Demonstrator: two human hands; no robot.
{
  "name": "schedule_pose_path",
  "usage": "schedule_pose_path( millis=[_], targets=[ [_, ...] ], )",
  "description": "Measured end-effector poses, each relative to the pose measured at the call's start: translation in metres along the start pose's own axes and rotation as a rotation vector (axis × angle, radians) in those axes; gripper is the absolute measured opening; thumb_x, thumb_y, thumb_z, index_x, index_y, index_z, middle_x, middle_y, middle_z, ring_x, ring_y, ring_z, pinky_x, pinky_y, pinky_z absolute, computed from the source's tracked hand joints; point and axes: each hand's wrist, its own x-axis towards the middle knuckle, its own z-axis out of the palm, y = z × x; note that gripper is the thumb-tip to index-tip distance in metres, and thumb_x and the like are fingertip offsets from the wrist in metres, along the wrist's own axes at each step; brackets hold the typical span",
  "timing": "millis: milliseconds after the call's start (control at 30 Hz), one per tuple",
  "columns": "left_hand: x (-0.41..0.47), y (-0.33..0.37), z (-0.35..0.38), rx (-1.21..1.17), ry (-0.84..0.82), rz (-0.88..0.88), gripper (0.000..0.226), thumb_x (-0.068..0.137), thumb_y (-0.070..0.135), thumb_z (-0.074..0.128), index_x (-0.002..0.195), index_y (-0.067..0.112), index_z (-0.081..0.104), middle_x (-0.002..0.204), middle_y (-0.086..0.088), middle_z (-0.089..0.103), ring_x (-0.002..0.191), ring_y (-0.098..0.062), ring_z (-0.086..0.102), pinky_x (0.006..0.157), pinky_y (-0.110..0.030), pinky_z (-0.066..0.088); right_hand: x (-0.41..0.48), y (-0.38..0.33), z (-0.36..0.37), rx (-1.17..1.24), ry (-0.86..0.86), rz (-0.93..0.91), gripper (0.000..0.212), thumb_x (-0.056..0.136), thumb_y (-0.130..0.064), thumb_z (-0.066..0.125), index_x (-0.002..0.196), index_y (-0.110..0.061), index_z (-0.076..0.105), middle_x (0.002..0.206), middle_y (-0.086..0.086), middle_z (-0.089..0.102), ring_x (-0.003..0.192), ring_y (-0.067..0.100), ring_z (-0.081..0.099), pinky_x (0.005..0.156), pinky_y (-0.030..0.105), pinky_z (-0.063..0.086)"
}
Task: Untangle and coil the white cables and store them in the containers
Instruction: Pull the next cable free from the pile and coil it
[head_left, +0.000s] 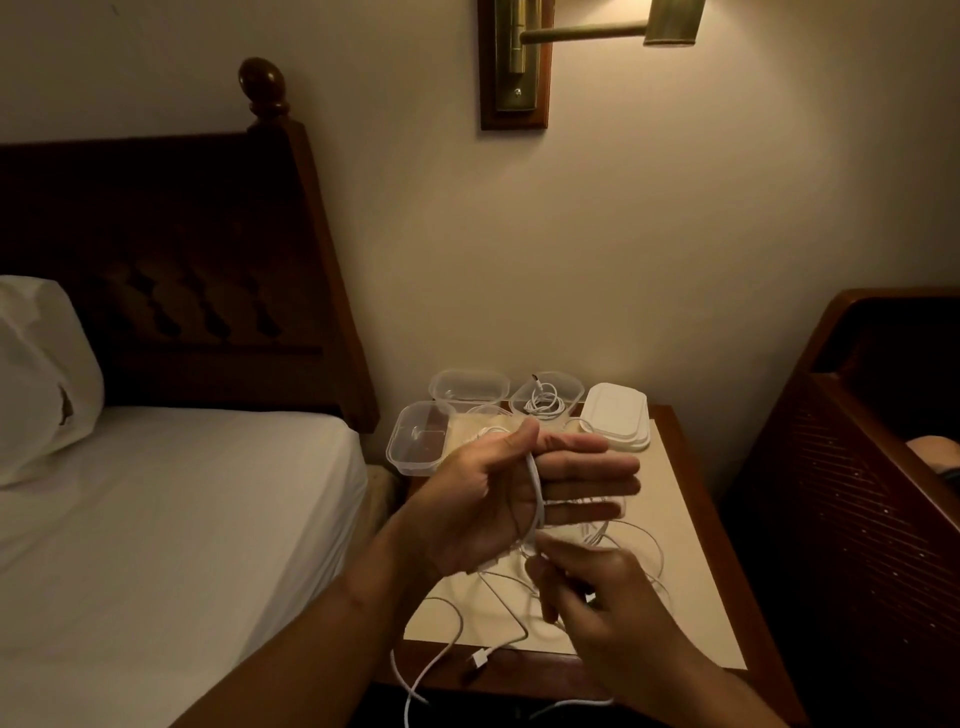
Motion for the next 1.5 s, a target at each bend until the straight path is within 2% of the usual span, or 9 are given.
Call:
schedule_pose_path(
  millis=[67, 167, 300, 467, 700, 800, 1067, 1300, 1500],
  targets=[
    [0.003, 0.005, -0.003, 0.068, 0.085, -0.004, 0.06, 0.112, 0.038, 0.022, 0.143, -0.008, 0.044, 0.147, -0.03, 0.051, 0.14, -0.045, 0.047, 0.121, -0.061, 0.028, -0.004, -0.002, -0.001, -0.387, -0.098, -0.138, 0.038, 0.1, -0.042, 0.047, 0.137, -0.037, 0.056, 0.089, -0.015, 0.069, 0.076, 0.012, 0.064, 0.063, 0.025, 0.052],
    [0.006, 0.004, -0.005, 0.253, 0.161, -0.073, 0.057, 0.112, 0.036, 0.024, 0.14, -0.008, 0.047, 0.14, -0.027, 0.059, 0.133, -0.042, 0.055, 0.119, -0.059, 0.034, -0.003, -0.013, -0.01, -0.732, -0.075, -0.293, 0.046, 0.097, -0.048, 0.027, 0.127, -0.035, 0.059, 0.098, -0.012, 0.069, 0.077, 0.015, 0.065, 0.064, 0.036, 0.056],
    [0.004, -0.002, -0.007, 0.568, 0.212, -0.197, 0.05, 0.11, 0.039, 0.035, 0.129, 0.0, 0.061, 0.126, -0.024, 0.067, 0.122, -0.041, 0.062, 0.111, -0.057, 0.044, 0.006, -0.028, -0.028, -0.716, -0.007, -0.434, 0.03, 0.093, -0.046, 0.046, 0.085, -0.031, 0.071, 0.076, -0.017, 0.068, 0.057, 0.005, 0.061, 0.052, 0.019, 0.053],
    [-0.004, -0.002, 0.006, 0.735, 0.18, -0.288, 0.045, 0.098, 0.053, 0.041, 0.096, 0.013, 0.062, 0.074, 0.009, 0.061, 0.067, -0.005, 0.058, 0.071, -0.025, 0.047, 0.023, -0.032, -0.057, -0.487, 0.043, -0.587, 0.008, 0.086, -0.032, 0.074, 0.088, -0.025, 0.076, 0.086, -0.014, 0.071, 0.07, -0.003, 0.066, 0.061, 0.01, 0.052],
    [0.001, -0.01, 0.009, 0.379, -0.017, -0.32, 0.069, 0.097, 0.072, 0.028, 0.099, 0.007, 0.048, 0.07, -0.012, 0.024, 0.046, -0.011, 0.024, 0.044, -0.021, 0.021, 0.043, -0.024, -0.079, -0.273, 0.074, -0.659, 0.018, 0.078, -0.027, 0.085, 0.083, -0.012, 0.079, 0.079, -0.004, 0.066, 0.067, 0.005, 0.062, 0.053, 0.019, 0.05],
    [0.001, -0.015, 0.004, 0.318, -0.077, -0.338, 0.085, 0.098, 0.073, 0.025, 0.126, -0.005, 0.045, 0.089, -0.024, 0.053, 0.044, -0.007, 0.029, 0.042, -0.017, 0.025, 0.047, -0.025, -0.087, -0.277, 0.081, -0.675, 0.017, 0.078, -0.025, 0.084, 0.085, -0.011, 0.078, 0.082, -0.004, 0.067, 0.074, 0.005, 0.066, 0.061, 0.017, 0.053],
    [-0.002, -0.018, 0.014, 0.116, -0.201, -0.261, 0.077, 0.106, 0.062, 0.015, 0.118, 0.0, 0.059, 0.073, -0.01, 0.068, 0.038, -0.011, 0.013, 0.042, -0.021, 0.018, 0.05, -0.01, -0.075, 0.069, 0.125, -0.457, 0.01, 0.088, -0.015, 0.075, 0.093, -0.006, 0.076, 0.085, 0.004, 0.07, 0.075, 0.02, 0.07, 0.06, 0.026, 0.056],
    [-0.005, -0.017, 0.018, 0.077, -0.109, -0.148, 0.056, 0.111, 0.042, 0.025, 0.121, -0.003, 0.056, 0.08, -0.012, 0.066, 0.046, -0.007, 0.041, 0.052, -0.017, 0.038, 0.026, -0.008, -0.049, 0.436, 0.224, -0.099, 0.017, 0.091, -0.002, 0.063, 0.102, -0.006, 0.075, 0.093, 0.014, 0.074, 0.082, 0.039, 0.071, 0.072, 0.06, 0.057],
    [0.005, -0.001, 0.018, 0.015, -0.002, -0.025, 0.058, 0.11, 0.04, 0.03, 0.133, -0.006, 0.058, 0.118, -0.025, 0.069, 0.11, -0.034, 0.069, 0.097, -0.041, 0.057, 0.008, -0.006, -0.017, 0.263, 0.199, 0.082, 0.033, 0.097, 0.001, 0.058, 0.078, -0.022, 0.072, 0.057, -0.004, 0.064, 0.043, 0.011, 0.052, 0.044, 0.027, 0.048]
  ],
)
